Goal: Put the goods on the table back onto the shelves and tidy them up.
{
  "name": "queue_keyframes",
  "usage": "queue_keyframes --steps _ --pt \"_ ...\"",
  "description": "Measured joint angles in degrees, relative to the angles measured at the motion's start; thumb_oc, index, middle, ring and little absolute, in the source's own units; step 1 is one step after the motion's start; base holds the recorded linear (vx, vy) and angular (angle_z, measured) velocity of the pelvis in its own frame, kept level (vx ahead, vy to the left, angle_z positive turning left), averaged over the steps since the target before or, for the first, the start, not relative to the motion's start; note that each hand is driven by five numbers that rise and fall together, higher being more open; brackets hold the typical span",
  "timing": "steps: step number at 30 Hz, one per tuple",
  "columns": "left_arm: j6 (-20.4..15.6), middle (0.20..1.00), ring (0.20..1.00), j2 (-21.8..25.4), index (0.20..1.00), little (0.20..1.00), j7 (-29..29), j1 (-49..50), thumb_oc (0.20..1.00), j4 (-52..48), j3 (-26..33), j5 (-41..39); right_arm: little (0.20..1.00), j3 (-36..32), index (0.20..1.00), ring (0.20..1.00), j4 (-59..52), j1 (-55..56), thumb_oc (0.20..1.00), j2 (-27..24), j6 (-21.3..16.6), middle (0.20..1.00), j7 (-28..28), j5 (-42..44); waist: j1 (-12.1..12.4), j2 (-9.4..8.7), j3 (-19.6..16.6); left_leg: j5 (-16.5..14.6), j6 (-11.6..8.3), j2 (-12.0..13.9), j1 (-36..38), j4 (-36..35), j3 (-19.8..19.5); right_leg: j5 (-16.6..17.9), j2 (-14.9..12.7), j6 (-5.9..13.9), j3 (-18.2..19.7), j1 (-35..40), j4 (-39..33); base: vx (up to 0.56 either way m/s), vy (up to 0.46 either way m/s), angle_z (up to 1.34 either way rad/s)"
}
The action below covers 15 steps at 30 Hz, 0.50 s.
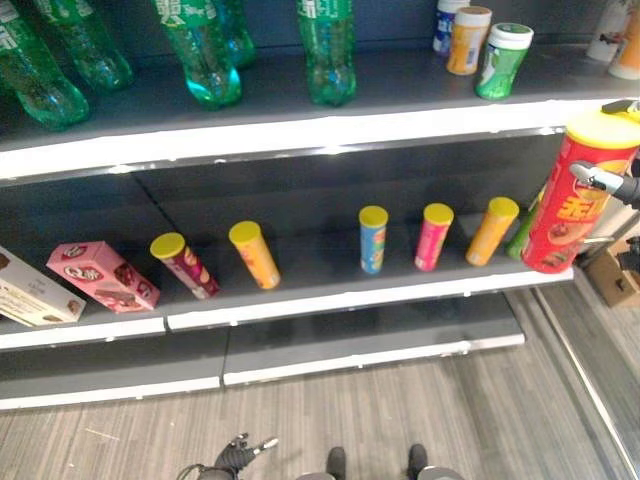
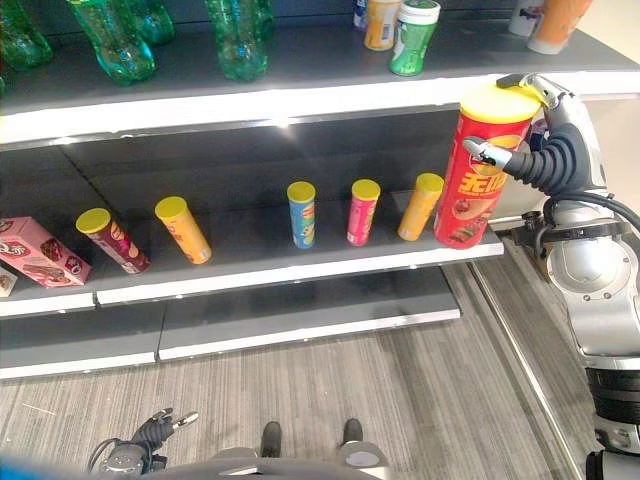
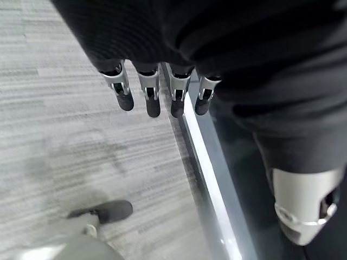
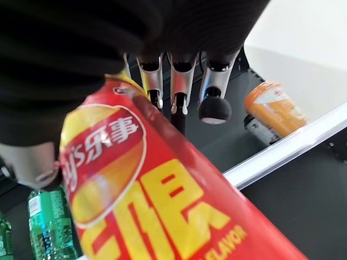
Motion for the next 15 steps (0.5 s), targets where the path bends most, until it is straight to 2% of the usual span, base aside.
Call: queue_keyframes --steps 2,4,5,6,7,8,11,12,13,15 --pt "0.0 1.000 1.000 -0.1 1.000 1.000 0.0 -0.5 1.000 -0.1 0.0 0.3 0.200 0.0 0.200 0.200 -0.5 0.0 0.200 0.1 0.0 0.200 0.4 0.1 0.0 -0.12 0.0 -0.7 -1.12 0.1 -2.2 4.0 -0.2 -0.2 0.4 -0.39 -0.4 0.0 0.3 -0.08 -0.062 0.20" --pt "0.0 1.000 1.000 -0.5 1.000 1.000 0.0 -1.6 1.000 -1.1 0.9 0.3 0.200 0.1 0.200 0.200 -2.6 0.0 0.200 0.3 -0.1 0.200 1.5 0.1 0.7 -1.11 1.8 -0.3 -2.49 -0.8 -9.0 17.6 1.2 -0.6 -0.3 -3.13 -1.0 0.4 0.0 0.01 0.039 0.39" --pt "0.0 1.000 1.000 -0.8 1.000 1.000 0.0 -1.5 1.000 -1.1 1.2 0.3 0.200 0.1 0.200 0.200 -3.2 0.0 0.200 0.3 -0.2 0.200 1.7 0.1 1.3 -0.98 2.1 0.0 -2.91 -0.7 -10.1 20.0 1.6 -0.6 -0.4 -3.36 -0.9 0.6 0.0 0.06 0.069 0.12" --pt "0.1 1.000 1.000 -0.8 1.000 1.000 0.0 -1.3 1.000 -0.9 1.1 0.2 0.200 0.9 0.200 0.200 -4.3 -0.1 0.200 1.6 -0.5 0.200 1.8 0.0 1.6 -1.65 2.9 -2.5 -4.83 0.7 -11.8 22.9 1.9 0.0 -1.1 -4.98 -1.6 1.5 -0.1 0.07 0.159 0.06" --pt "0.2 1.000 1.000 -0.8 1.000 1.000 0.0 -0.7 1.000 -1.0 1.1 0.2 0.200 1.5 0.200 0.200 -5.0 -0.1 0.200 3.2 -0.8 0.200 1.8 0.1 1.4 -1.64 2.9 -2.9 -5.38 2.8 -11.8 23.1 2.3 -0.6 -0.7 -5.11 -2.4 1.7 -0.1 0.04 0.170 0.01" --pt "0.2 1.000 1.000 -1.0 1.000 1.000 0.0 -0.7 1.000 -0.7 0.5 0.2 0.200 2.5 0.200 0.200 -5.1 -0.1 0.200 3.6 -1.0 0.200 2.4 0.1 1.1 -0.92 3.0 -3.0 -6.31 8.0 -10.5 18.6 2.1 -0.8 -0.9 -5.20 -1.7 1.6 0.0 0.05 0.280 -0.05" --pt "0.0 1.000 1.000 -1.2 1.000 1.000 0.0 -2.6 1.000 -0.5 -0.2 0.2 0.200 4.0 0.200 0.200 -5.2 -0.1 0.200 4.4 -1.3 0.200 3.1 0.4 0.1 -0.24 2.9 -2.8 -7.16 15.5 -8.3 9.0 -0.7 -0.5 -0.8 -4.72 -1.1 -0.2 0.6 0.06 0.408 -0.03" --pt "0.0 1.000 1.000 -1.4 1.000 1.000 0.2 -4.1 1.000 0.2 -0.4 0.2 0.200 3.8 0.200 0.200 -4.8 0.3 0.200 4.3 -1.8 0.200 3.7 0.5 -0.5 0.88 3.0 -2.8 -7.66 18.6 -7.8 5.7 0.0 -0.6 -0.9 -3.30 -0.8 -1.3 1.8 0.09 0.364 0.00" --pt "-0.1 1.000 1.000 -1.4 1.000 1.000 0.2 -4.9 1.000 0.1 -1.4 0.2 0.200 3.2 0.200 0.200 -4.7 2.0 0.200 4.1 -1.8 0.200 4.0 0.5 -0.3 1.35 2.8 -3.3 -8.40 19.7 -7.5 5.4 -0.3 -0.7 -1.4 -2.12 -0.4 -1.9 2.3 0.12 0.473 -0.08" --pt "-0.3 1.000 1.000 -2.0 1.000 1.000 0.2 -3.6 1.000 -1.3 -1.0 0.2 0.200 4.1 0.200 0.200 -4.5 2.3 0.200 3.4 -1.7 0.200 4.5 0.5 -0.6 3.38 2.6 -2.5 -7.55 19.1 -4.6 2.2 -0.1 -0.2 -1.9 -0.58 0.1 -1.5 1.8 0.07 0.283 -0.22"
